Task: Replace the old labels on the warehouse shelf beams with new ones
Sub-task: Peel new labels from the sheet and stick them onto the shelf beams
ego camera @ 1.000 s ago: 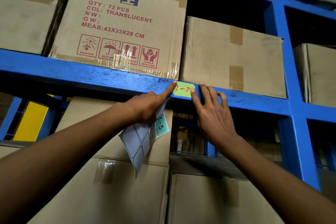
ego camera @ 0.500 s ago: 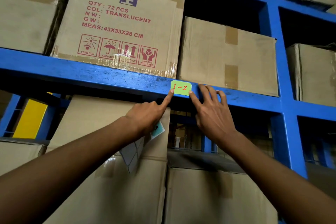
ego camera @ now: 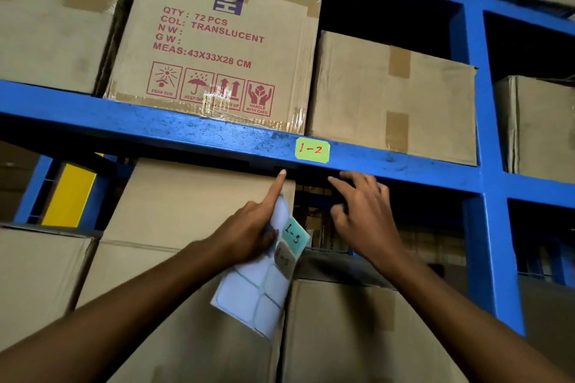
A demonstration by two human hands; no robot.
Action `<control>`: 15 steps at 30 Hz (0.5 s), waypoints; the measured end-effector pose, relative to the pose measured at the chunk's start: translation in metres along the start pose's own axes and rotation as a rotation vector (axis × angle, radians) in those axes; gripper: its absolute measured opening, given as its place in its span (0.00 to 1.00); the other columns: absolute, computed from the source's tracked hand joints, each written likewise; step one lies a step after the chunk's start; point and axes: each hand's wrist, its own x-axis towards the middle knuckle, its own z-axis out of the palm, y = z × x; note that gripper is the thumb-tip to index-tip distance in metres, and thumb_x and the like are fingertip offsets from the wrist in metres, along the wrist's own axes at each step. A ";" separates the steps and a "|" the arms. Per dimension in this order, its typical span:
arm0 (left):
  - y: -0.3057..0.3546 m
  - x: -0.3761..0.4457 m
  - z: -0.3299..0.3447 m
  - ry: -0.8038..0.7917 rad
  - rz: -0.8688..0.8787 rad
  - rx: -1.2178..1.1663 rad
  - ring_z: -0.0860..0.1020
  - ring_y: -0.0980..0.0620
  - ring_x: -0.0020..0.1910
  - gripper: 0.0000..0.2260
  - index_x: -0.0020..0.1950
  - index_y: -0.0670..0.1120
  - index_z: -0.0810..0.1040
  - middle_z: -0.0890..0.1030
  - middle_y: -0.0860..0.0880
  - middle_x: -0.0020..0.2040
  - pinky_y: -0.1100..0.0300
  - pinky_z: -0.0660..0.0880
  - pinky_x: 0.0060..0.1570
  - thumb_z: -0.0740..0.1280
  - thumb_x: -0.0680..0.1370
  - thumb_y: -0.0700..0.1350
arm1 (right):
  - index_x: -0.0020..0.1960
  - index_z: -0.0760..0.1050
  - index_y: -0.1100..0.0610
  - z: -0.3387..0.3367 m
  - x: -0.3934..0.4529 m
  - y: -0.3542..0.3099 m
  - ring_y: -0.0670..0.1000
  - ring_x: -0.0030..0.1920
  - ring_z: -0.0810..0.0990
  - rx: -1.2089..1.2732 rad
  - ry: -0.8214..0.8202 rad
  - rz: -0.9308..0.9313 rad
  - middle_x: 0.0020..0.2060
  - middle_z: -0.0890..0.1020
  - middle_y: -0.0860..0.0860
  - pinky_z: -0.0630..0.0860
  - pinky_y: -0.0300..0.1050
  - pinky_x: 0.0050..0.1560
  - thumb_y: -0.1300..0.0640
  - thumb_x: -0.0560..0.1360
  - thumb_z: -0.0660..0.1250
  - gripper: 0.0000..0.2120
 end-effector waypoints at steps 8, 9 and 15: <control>0.025 -0.053 0.001 0.159 -0.294 -0.730 0.80 0.60 0.35 0.27 0.74 0.56 0.55 0.80 0.48 0.48 0.66 0.78 0.36 0.60 0.80 0.39 | 0.61 0.75 0.53 -0.013 -0.055 -0.022 0.49 0.50 0.71 0.391 -0.133 -0.015 0.51 0.78 0.50 0.72 0.51 0.53 0.56 0.75 0.63 0.15; 0.030 -0.056 -0.001 0.170 -0.307 -0.758 0.80 0.56 0.38 0.25 0.74 0.56 0.57 0.80 0.46 0.50 0.63 0.78 0.39 0.60 0.80 0.39 | 0.62 0.75 0.54 -0.015 -0.061 -0.027 0.49 0.50 0.71 0.393 -0.137 -0.033 0.51 0.77 0.51 0.71 0.50 0.53 0.55 0.75 0.64 0.16; 0.076 -0.077 -0.005 0.199 -0.386 -0.847 0.80 0.60 0.32 0.24 0.73 0.58 0.58 0.76 0.40 0.53 0.66 0.77 0.32 0.58 0.81 0.39 | 0.55 0.78 0.58 -0.038 -0.099 -0.049 0.46 0.55 0.68 0.317 -0.043 -0.097 0.55 0.77 0.55 0.64 0.42 0.52 0.53 0.74 0.61 0.15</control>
